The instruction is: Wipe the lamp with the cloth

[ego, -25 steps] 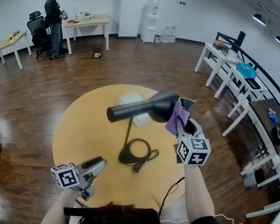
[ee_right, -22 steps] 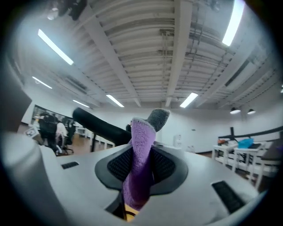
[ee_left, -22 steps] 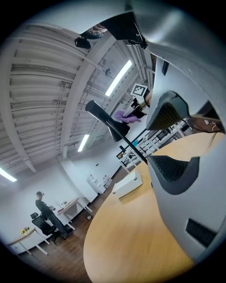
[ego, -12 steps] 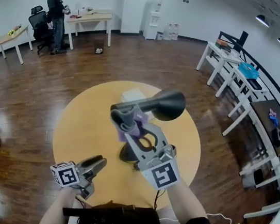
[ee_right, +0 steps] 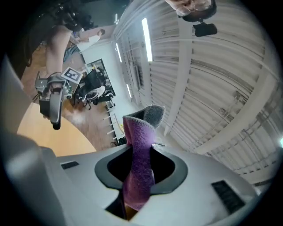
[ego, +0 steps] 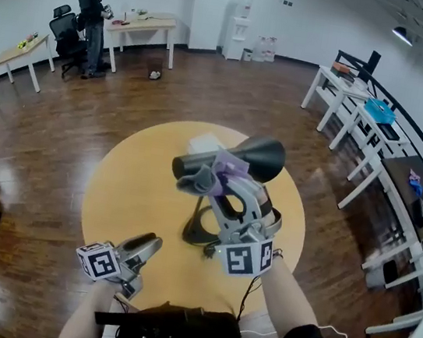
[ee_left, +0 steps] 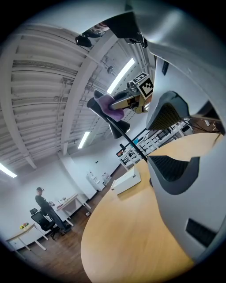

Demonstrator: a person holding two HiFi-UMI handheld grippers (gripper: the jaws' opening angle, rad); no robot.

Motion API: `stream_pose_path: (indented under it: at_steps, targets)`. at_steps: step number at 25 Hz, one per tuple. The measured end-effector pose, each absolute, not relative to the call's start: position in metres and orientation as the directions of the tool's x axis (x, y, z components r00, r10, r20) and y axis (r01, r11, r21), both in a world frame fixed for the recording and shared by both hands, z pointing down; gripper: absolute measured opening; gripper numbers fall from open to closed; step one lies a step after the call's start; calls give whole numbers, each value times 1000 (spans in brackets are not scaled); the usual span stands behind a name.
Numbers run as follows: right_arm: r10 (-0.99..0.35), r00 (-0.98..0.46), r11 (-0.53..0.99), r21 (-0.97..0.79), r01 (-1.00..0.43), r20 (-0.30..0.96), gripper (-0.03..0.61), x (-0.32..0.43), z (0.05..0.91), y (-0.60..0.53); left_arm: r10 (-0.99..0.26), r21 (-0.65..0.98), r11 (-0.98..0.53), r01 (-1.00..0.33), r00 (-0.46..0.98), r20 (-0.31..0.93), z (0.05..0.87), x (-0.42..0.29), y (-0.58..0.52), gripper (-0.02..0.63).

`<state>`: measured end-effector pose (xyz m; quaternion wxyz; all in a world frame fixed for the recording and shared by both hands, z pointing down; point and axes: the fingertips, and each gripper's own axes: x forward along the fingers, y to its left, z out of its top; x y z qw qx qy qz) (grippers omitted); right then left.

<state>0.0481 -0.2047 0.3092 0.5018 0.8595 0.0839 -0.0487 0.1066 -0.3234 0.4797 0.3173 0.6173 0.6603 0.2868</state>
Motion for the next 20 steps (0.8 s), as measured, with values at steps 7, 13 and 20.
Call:
stream_pose_path:
  at_steps: [7,13,20]
  targets:
    - [233,967,-525,823,217,-107,104,43,325,-155,994,793,103,601,-37,-101,473,107,-320,175]
    - [393,919,-572,774,271,-32,103,25,352,-104,993,796,110,596,-26,-118,465,109,-314,175]
    - [477,878,-604,740,297,37,103,2,384,-74,995,792,80,605,-2,-99,466,114,-321,175]
